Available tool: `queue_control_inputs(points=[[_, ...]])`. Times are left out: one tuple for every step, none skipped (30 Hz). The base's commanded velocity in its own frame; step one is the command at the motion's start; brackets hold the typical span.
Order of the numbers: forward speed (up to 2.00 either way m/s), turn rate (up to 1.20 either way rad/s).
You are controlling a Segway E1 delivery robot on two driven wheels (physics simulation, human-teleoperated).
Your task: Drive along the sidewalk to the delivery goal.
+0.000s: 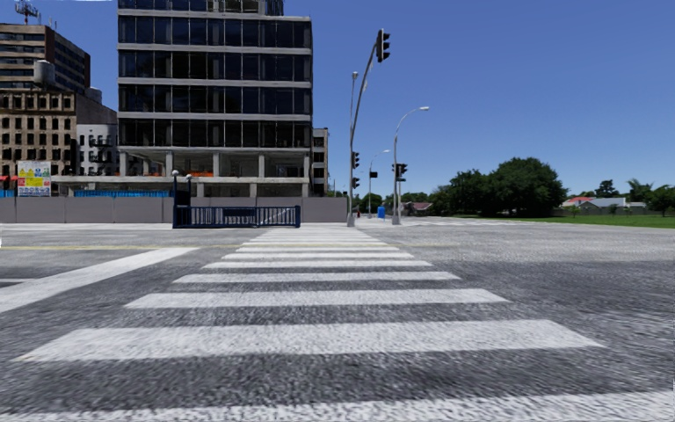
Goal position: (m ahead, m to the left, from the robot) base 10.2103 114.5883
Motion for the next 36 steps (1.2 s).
queue_control_inputs(points=[[2.00,0.00],[2.00,0.00],[2.00,0.00],[2.00,0.00],[2.00,0.00],[2.00,0.00],[2.00,0.16],[2.00,0.29],[2.00,0.29],[2.00,0.33],[2.00,0.34],[2.00,0.29],[2.00,0.19],[2.00,0.19],[2.00,0.00],[2.00,0.00],[2.00,0.00],[2.00,0.00],[2.00,0.00],[2.00,0.00],[2.00,0.00],[2.00,0.00],[2.00,0.00],[2.00,0.00],[2.00,0.00],[2.00,0.00],[2.00,0.00],[2.00,0.00],[2.00,0.00],[2.00,0.00],[2.00,0.00],[2.00,0.00],[2.00,0.00],[2.00,0.00],[2.00,0.00],[2.00,0.00]])
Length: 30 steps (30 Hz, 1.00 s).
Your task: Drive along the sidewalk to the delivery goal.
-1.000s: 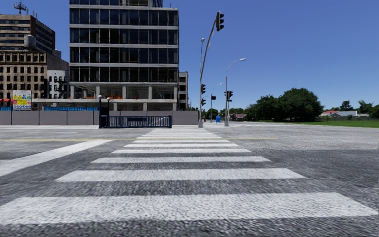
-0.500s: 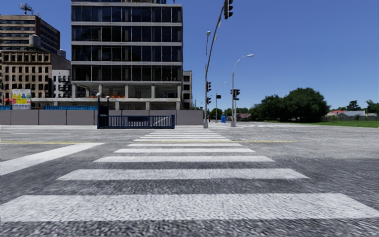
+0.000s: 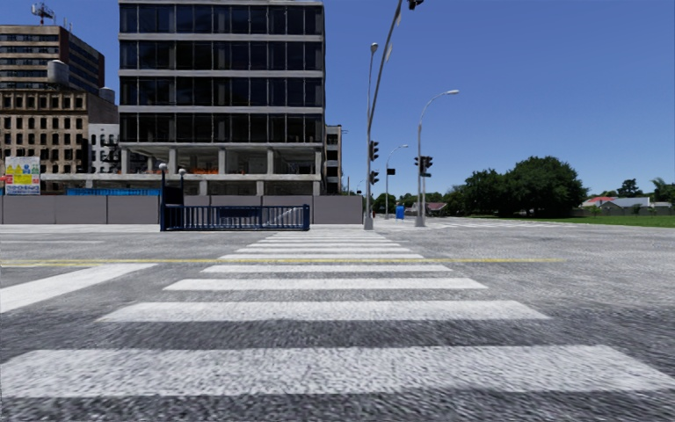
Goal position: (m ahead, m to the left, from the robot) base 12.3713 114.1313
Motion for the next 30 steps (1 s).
queue_control_inputs(points=[[2.00,0.00],[2.00,0.00],[2.00,0.00],[2.00,0.00],[2.00,0.00],[2.00,0.02],[2.00,0.02],[2.00,0.13],[2.00,0.23],[2.00,0.25],[2.00,0.25],[2.00,0.26],[2.00,0.22],[2.00,0.06],[2.00,0.06],[2.00,0.00],[2.00,0.00],[2.00,0.00],[2.00,0.00],[2.00,0.00],[2.00,0.00],[2.00,0.00],[2.00,0.00],[2.00,0.00],[2.00,0.00],[2.00,0.00],[2.00,0.00],[2.00,0.00],[2.00,0.00],[2.00,0.00]])
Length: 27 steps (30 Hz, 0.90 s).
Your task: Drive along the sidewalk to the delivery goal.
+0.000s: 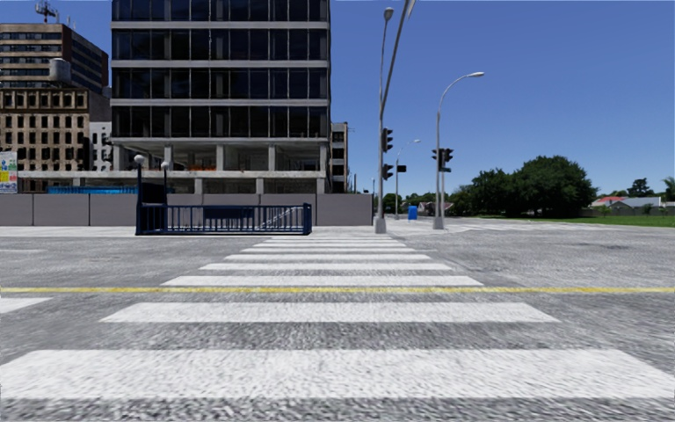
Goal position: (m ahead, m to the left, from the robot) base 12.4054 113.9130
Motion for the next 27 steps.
queue_control_inputs(points=[[2.00,0.00],[2.00,0.00],[2.00,0.00],[2.00,0.00],[2.00,0.00],[2.00,0.00],[2.00,0.00],[2.00,0.00],[2.00,0.00],[2.00,0.00],[2.00,0.00],[2.00,0.00],[2.00,0.00],[2.00,0.00],[2.00,0.00],[2.00,0.00],[2.00,0.00],[2.00,0.00],[2.00,0.00],[2.00,0.00],[2.00,0.00],[2.00,0.00],[2.00,0.00],[2.00,0.00],[2.00,0.00],[2.00,0.00],[2.00,0.00]])
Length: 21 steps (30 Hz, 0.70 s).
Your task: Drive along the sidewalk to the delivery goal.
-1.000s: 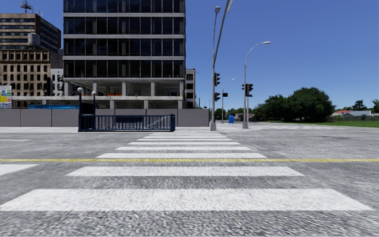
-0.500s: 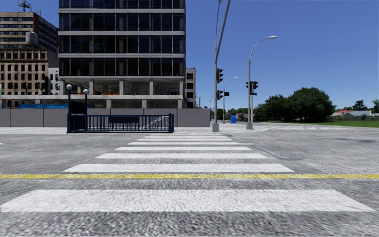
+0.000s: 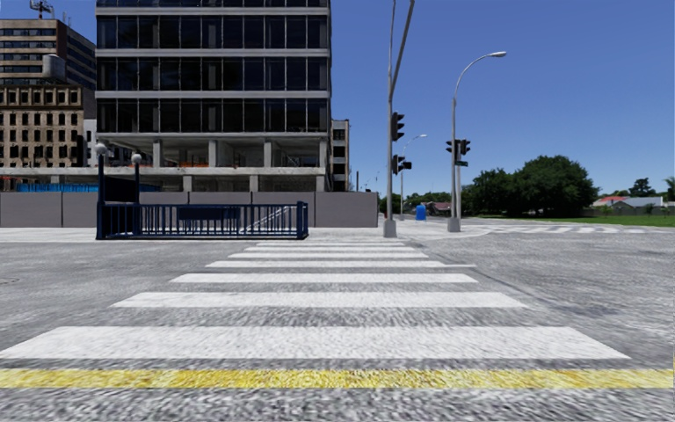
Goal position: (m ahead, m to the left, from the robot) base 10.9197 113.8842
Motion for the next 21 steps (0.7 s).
queue_control_inputs(points=[[2.00,0.00],[2.00,0.00],[2.00,0.00],[2.00,0.00],[2.00,0.00],[2.00,0.00],[2.00,0.00],[2.00,0.00],[2.00,0.00],[2.00,0.00],[2.00,0.00],[2.00,0.00],[2.00,0.00],[2.00,0.00],[2.00,0.00],[2.00,0.00],[2.00,0.00],[2.00,0.00],[2.00,0.00],[2.00,0.00],[2.00,0.00]])
